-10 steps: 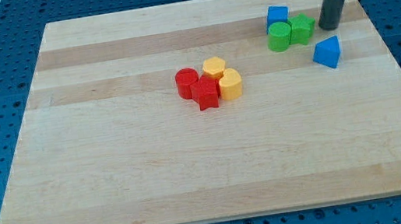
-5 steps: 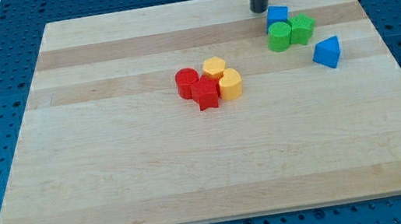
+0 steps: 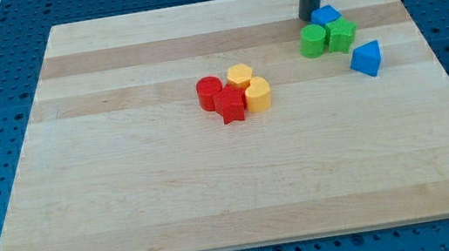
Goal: Make a vertical line with the blue blocks and green star
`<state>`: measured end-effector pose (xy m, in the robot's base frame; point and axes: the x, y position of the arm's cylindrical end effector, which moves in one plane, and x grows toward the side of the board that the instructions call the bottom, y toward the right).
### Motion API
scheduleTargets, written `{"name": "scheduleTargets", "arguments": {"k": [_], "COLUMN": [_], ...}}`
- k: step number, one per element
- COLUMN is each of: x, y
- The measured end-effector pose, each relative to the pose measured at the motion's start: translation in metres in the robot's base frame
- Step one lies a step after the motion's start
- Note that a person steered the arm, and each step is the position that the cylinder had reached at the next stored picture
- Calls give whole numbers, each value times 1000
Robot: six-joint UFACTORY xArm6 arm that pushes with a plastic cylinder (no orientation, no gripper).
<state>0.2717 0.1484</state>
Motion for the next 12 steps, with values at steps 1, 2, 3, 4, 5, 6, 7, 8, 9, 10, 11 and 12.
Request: {"name": "scheduleTargets", "arguments": {"k": [1, 2, 3, 4, 5, 6, 7, 8, 9, 10, 11, 12], "x": [4, 11, 19, 29, 35, 35, 35, 38, 48, 54, 48, 22], "y": [5, 8, 8, 9, 15, 31, 51, 56, 56, 56, 56, 45]}}
